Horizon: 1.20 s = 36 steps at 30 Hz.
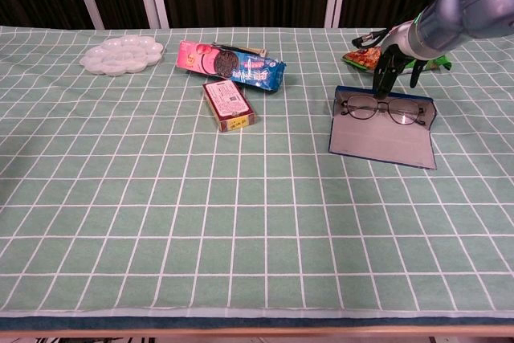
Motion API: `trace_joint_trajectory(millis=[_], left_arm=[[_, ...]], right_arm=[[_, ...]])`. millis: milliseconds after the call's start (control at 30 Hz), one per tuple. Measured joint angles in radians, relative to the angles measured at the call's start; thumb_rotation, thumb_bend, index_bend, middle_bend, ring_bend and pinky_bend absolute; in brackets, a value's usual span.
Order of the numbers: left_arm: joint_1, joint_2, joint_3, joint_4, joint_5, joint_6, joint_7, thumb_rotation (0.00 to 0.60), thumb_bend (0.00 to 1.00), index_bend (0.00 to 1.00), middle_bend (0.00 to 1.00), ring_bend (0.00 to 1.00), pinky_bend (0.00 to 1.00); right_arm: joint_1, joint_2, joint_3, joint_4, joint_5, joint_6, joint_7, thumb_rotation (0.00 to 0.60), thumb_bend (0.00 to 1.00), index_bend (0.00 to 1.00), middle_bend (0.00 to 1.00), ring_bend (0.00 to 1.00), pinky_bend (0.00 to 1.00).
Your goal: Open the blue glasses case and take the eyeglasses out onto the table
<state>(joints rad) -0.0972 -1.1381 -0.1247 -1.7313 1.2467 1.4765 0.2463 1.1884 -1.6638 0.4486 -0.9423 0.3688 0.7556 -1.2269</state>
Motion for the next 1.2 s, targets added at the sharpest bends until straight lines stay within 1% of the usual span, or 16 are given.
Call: trace_joint_trajectory(millis=[400,833,967,1200], left_arm=[[0.001,0.000,-0.001,-0.002,-0.002,0.003,0.001,0.600,0.33,0.05,0.00,0.00,0.00],[0.002,-0.001,-0.002,-0.003,-0.004,0.004,0.000,0.600,0.33,0.05,0.00,0.00,0.00],[0.002,-0.001,-0.001,-0.003,-0.002,0.005,0.000,0.600,0.33,0.05,0.00,0.00,0.00],[0.002,-0.001,-0.002,-0.003,-0.002,0.006,0.000,0.600,0.33,0.05,0.00,0.00,0.00]], right_arm=[[-0.013,0.005,0.002,-0.020,-0.046,-0.008,0.035,0.600,0.53,0.53,0.00,0.00,0.20],[-0.042,0.021,-0.027,-0.095,-0.222,0.000,0.160,0.600,0.54,0.54,0.00,0.00,0.20],[-0.049,0.035,-0.036,-0.138,-0.269,0.015,0.202,0.600,0.54,0.55,0.00,0.00,0.20],[-0.042,0.052,-0.051,-0.191,-0.299,0.059,0.239,0.600,0.54,0.55,0.00,0.00,0.20]])
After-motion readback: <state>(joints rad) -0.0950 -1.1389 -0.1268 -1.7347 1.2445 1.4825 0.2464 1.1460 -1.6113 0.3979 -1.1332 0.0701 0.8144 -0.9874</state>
